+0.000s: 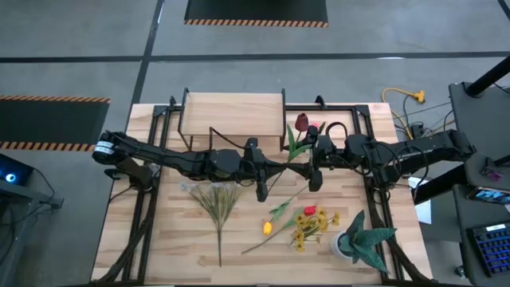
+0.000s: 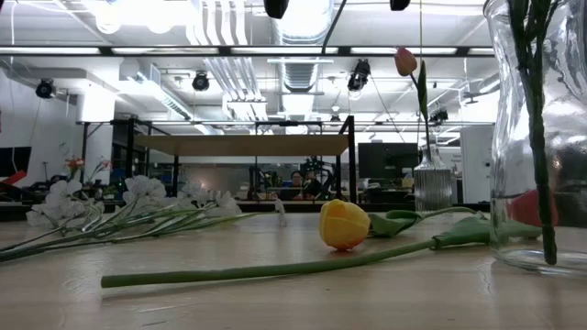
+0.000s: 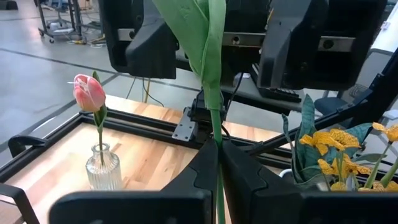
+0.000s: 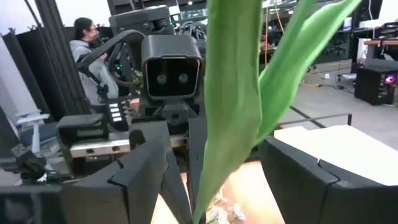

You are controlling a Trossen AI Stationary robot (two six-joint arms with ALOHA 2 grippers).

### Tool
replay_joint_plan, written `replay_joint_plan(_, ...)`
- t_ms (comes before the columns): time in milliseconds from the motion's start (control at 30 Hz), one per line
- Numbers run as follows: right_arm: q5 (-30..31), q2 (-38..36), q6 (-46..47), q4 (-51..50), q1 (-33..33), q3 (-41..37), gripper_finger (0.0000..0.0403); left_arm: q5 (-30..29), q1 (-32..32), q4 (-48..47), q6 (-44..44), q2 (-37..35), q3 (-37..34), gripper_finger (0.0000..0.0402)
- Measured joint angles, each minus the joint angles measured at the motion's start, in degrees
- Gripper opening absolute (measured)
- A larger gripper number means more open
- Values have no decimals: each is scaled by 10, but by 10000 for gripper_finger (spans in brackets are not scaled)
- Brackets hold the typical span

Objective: Pick and place flowers into a vace then onto a shelf
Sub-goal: Put the dark red tulip into the top transparent vase

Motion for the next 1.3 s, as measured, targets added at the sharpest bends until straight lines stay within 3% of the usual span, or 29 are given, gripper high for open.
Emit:
replay_joint_plan(400,0,4,-13,-21,0,25,163,0,0,9,-1,-4,0,0)
replay_joint_plan(800,0,-9,-19,-60,0,23,19,-5,5,32,-9,-4,0,0)
replay_joint_plan(967,12,-10,-26,-65,-1,32,13,-3,15,34,-18,-5,1,3)
replay_joint_plan(1067,41,-12,-17,-61,-2,35,13,13,23,23,-31,-5,1,26)
replay_joint_plan(1300,136,-36,-33,-117,-1,35,12,82,27,-16,-12,-7,1,135)
